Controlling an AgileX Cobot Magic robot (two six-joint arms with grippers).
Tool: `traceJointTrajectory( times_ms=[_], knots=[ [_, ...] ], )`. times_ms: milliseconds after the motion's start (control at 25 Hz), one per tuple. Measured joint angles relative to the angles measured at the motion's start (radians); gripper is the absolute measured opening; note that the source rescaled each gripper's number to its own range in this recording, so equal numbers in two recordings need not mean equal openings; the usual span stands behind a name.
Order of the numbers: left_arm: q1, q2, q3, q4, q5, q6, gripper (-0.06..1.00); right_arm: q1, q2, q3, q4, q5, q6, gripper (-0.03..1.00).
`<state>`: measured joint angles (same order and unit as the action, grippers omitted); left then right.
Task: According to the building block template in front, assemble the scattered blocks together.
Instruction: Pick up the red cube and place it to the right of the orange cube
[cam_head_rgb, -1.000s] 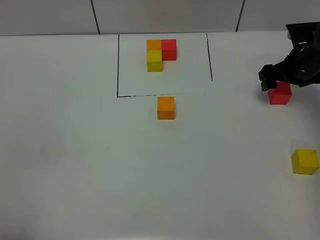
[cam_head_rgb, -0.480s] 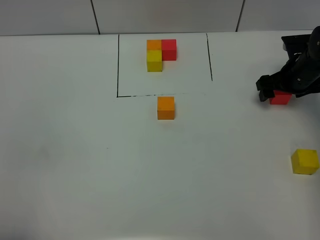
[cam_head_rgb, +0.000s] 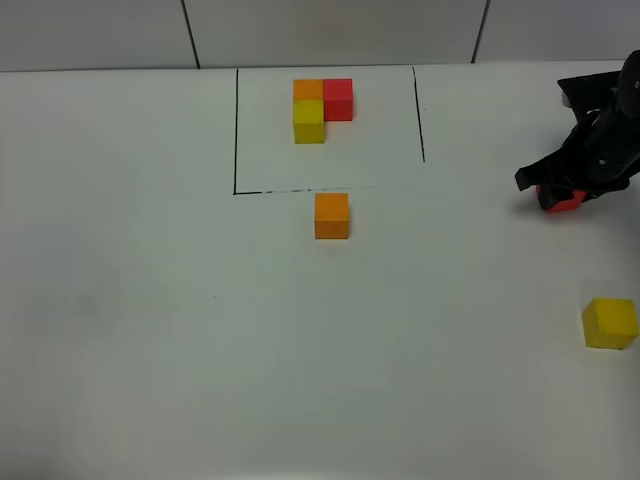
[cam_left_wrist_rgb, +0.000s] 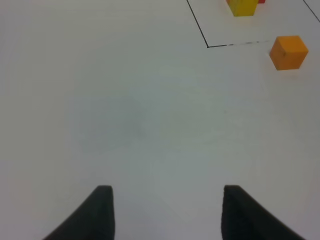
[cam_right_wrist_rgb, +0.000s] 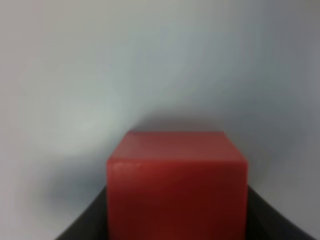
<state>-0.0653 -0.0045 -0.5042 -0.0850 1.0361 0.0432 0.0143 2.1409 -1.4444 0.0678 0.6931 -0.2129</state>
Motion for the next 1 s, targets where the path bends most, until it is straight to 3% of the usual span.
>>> traceJointTrajectory(
  times_ms=[160, 400, 680, 840, 1000],
  knots=[
    [0.0, 0.0, 0.0, 0.0, 0.0, 0.0, 0.09, 0.02, -0.031, -0.058, -0.027, 0.142, -0.151, 0.02],
    [0.0, 0.0, 0.0, 0.0, 0.0, 0.0, 0.09, 0.164, -0.038, -0.073, -0.056, 0.349, -0.532, 0.02],
    [0.0, 0.0, 0.0, 0.0, 0.0, 0.0, 0.09, 0.378, -0.038, -0.073, -0.109, 0.312, -0.752, 0.02],
    [0.0, 0.0, 0.0, 0.0, 0.0, 0.0, 0.09, 0.4, -0.038, -0.073, -0.068, 0.257, -0.866, 0.02],
    [0.0, 0.0, 0.0, 0.0, 0.0, 0.0, 0.09, 0.4, -0.016, -0.122, 0.005, 0.23, -0.91, 0.02]
  ],
)
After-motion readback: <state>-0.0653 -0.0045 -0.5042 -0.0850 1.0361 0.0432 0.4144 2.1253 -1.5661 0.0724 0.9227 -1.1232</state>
